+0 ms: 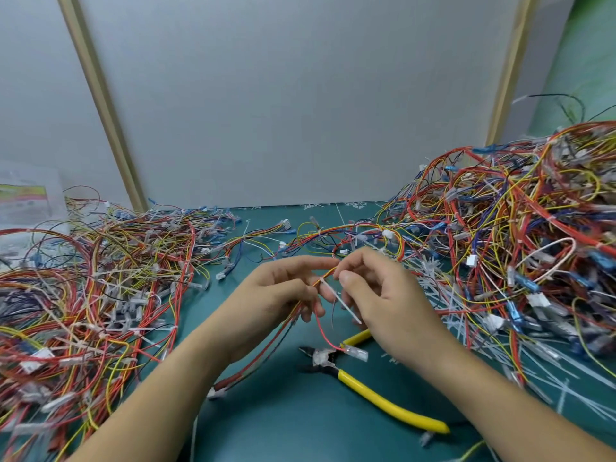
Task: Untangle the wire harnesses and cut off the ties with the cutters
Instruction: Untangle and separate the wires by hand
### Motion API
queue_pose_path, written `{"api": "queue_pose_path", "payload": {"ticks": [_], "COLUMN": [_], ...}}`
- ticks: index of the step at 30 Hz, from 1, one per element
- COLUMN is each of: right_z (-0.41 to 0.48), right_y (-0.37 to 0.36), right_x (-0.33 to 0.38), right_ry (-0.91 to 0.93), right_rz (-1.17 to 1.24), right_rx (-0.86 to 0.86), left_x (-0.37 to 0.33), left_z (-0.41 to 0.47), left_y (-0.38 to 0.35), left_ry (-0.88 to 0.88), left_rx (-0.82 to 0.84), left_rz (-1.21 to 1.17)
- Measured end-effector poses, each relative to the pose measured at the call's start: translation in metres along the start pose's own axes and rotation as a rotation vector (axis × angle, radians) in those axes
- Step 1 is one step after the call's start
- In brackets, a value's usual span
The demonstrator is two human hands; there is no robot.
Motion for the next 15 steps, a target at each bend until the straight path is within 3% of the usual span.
{"api": "queue_pose_path", "payload": {"ticks": [6, 9, 12, 15], "right_z": [-0.003, -0.004, -0.003, 0.000], "right_y": [0.003, 0.013, 0.024, 0.016], "right_x": [0.006, 0.015, 0.021, 0.014], "right_ry": [0.101, 0.170, 0.208, 0.154], "right_rz": [-0.163, -0.262, -0.314, -0.268], "right_rx": [-0.033, -0.162, -0.259, -0.151], "left_x": [-0.010, -0.015, -0.014, -0.008], "left_z": [-0.002, -0.003, -0.003, -0.004], "left_y": [0.010, 0.013, 0.011, 0.004], "left_ry": [-0.152, -0.218, -0.209, -0.168], "left_rx": [-0.160, -0.222, -0.201, -0.138], "left_rz": [0.204, 0.273, 0.281, 0.316]}}
Point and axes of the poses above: each hand's wrist, its own z-axis towards the middle knuckle, its own y-axis out of the back of the hand, x = y × z, the point moved 8 cm from there along z, towards the middle knuckle, and after that the axes turned 13 degrees about -z, right-handed, at the moved point
